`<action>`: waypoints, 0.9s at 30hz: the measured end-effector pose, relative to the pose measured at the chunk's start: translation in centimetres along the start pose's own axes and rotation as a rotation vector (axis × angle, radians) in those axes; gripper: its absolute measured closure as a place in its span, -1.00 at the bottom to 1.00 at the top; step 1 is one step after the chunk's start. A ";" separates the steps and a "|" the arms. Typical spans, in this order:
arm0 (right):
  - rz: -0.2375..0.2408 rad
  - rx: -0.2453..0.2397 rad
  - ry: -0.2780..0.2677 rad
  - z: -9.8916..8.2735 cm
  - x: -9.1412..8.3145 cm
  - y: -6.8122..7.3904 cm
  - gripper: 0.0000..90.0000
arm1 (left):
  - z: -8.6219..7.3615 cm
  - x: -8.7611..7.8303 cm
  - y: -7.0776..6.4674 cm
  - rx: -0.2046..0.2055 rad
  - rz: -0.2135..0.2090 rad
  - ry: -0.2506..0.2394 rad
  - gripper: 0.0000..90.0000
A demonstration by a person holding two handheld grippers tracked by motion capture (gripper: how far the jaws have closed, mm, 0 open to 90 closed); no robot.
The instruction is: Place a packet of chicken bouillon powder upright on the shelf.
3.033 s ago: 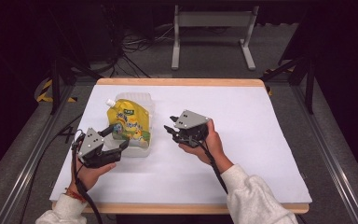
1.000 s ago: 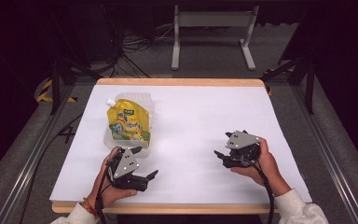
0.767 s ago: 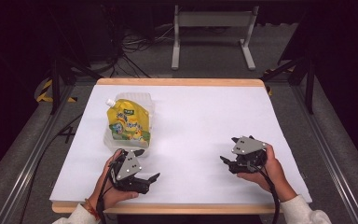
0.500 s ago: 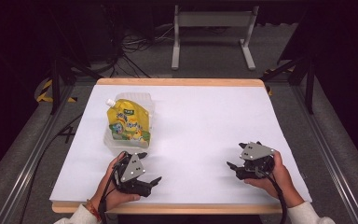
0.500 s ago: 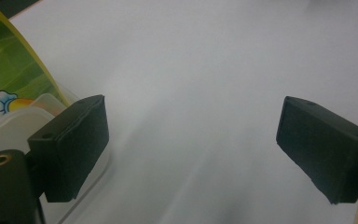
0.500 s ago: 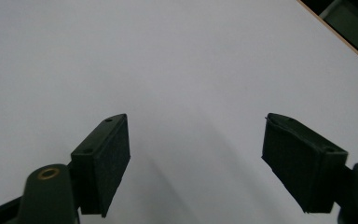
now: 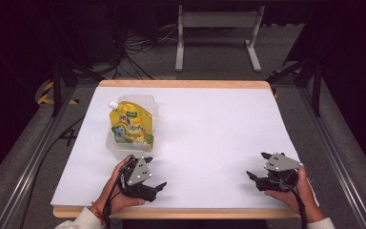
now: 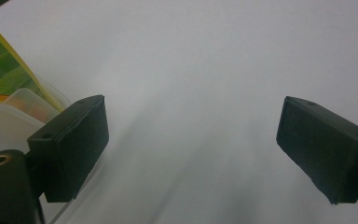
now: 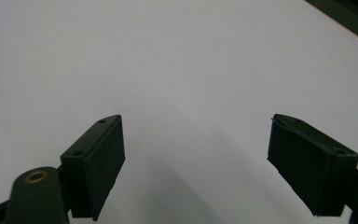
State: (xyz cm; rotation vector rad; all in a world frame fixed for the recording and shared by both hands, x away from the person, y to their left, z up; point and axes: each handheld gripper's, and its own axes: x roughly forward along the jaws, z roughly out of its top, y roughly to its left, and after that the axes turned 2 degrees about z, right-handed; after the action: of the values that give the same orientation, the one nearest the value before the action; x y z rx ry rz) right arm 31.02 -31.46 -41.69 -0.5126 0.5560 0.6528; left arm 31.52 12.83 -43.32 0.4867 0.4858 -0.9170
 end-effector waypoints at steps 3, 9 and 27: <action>-0.004 0.036 -0.010 -1.1 -0.5 -0.3 -0.61 | -0.1 0.0 0.0 0.000 -0.006 0.004 -0.78; -0.041 0.094 -0.009 -3.0 -1.5 -0.6 -0.64 | -0.3 0.2 0.1 0.009 -0.021 0.010 -0.78; -0.131 0.227 -0.002 -6.2 -3.1 -0.6 -0.69 | -0.4 1.1 0.3 0.042 -0.056 0.039 -0.79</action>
State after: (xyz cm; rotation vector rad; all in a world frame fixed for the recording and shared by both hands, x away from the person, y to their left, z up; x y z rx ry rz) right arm 27.44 -36.87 -44.19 -0.3318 0.5815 0.4584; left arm 32.20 12.53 -44.21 0.5317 0.5183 -0.9748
